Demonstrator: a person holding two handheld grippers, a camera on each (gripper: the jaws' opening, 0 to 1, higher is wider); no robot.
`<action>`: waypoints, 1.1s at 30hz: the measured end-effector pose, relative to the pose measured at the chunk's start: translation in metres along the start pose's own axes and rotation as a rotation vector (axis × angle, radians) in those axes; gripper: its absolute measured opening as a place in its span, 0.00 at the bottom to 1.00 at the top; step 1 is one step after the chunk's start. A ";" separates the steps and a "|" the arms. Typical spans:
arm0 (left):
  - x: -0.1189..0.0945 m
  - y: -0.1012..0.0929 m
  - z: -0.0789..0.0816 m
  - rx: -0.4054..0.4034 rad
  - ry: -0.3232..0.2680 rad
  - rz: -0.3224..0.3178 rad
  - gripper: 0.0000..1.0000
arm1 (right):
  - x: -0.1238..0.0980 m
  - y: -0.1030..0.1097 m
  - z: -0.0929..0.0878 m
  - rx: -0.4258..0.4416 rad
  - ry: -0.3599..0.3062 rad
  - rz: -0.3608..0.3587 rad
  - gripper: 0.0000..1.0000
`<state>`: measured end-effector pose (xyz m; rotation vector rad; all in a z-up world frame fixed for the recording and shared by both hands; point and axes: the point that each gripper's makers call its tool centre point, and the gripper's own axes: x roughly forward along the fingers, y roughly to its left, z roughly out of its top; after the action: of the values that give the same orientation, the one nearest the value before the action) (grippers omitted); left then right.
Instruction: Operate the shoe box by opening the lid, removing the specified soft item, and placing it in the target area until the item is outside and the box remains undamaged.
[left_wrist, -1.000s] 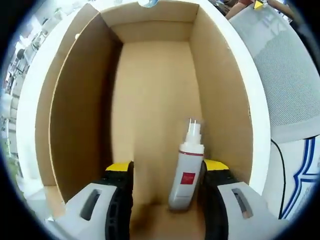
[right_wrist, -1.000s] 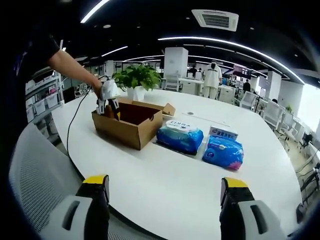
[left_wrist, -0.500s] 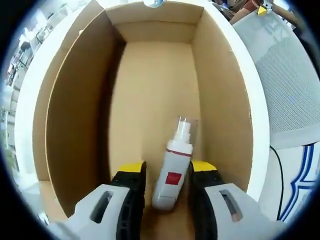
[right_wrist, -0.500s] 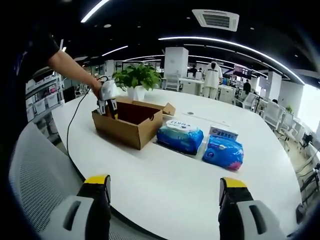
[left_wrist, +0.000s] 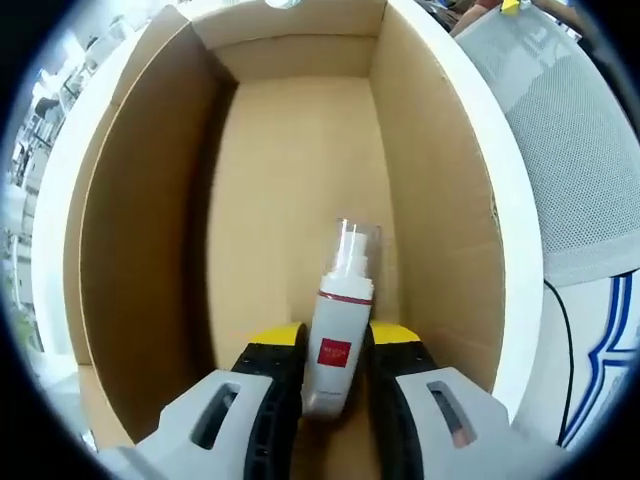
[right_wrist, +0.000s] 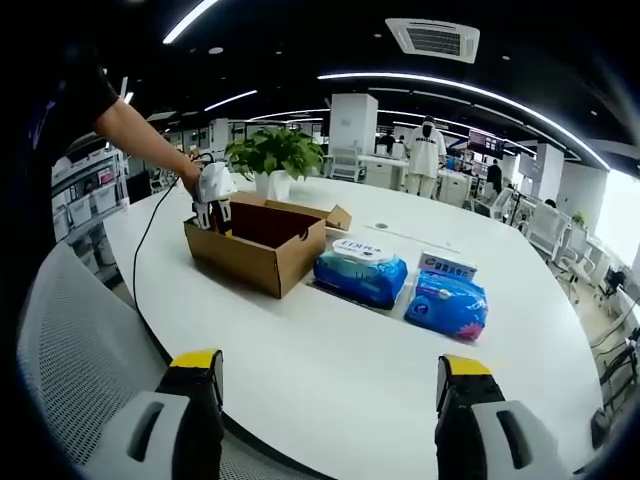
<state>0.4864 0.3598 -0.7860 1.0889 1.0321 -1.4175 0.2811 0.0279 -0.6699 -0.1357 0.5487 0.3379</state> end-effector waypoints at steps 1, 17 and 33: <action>0.000 0.000 0.000 0.001 0.000 0.002 0.23 | 0.000 0.000 0.000 -0.001 -0.001 0.000 0.87; -0.002 0.002 0.002 -0.074 0.011 0.035 0.19 | -0.001 0.000 0.000 0.005 -0.002 0.005 0.87; -0.022 0.003 0.023 -0.071 -0.056 0.070 0.19 | -0.003 0.004 -0.001 0.047 0.002 0.039 0.83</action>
<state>0.4887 0.3422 -0.7597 1.0188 0.9881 -1.3377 0.2770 0.0302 -0.6698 -0.0806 0.5610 0.3622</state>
